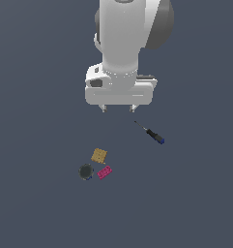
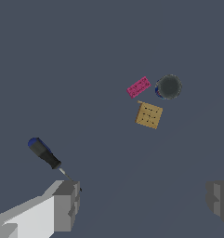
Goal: Pick up a designated object from a clutter of objects.
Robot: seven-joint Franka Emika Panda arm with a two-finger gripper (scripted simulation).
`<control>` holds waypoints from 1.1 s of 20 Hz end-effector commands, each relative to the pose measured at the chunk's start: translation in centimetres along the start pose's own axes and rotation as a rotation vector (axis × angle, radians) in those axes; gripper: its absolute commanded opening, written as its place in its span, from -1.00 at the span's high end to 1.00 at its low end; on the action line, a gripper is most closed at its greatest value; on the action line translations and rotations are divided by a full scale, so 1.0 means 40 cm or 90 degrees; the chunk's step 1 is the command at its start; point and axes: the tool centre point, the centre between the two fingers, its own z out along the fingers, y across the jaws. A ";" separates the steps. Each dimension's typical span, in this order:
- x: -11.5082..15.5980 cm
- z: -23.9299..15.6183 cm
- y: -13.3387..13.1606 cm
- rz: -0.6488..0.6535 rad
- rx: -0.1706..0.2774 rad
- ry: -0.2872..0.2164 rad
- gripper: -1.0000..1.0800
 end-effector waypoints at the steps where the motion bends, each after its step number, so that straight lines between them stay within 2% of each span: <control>1: 0.000 0.000 0.000 0.000 0.000 0.000 -0.92; 14: 0.003 -0.024 -0.013 -0.015 -0.014 0.002 -0.92; 22: 0.006 0.024 -0.044 -0.045 -0.019 0.004 -0.92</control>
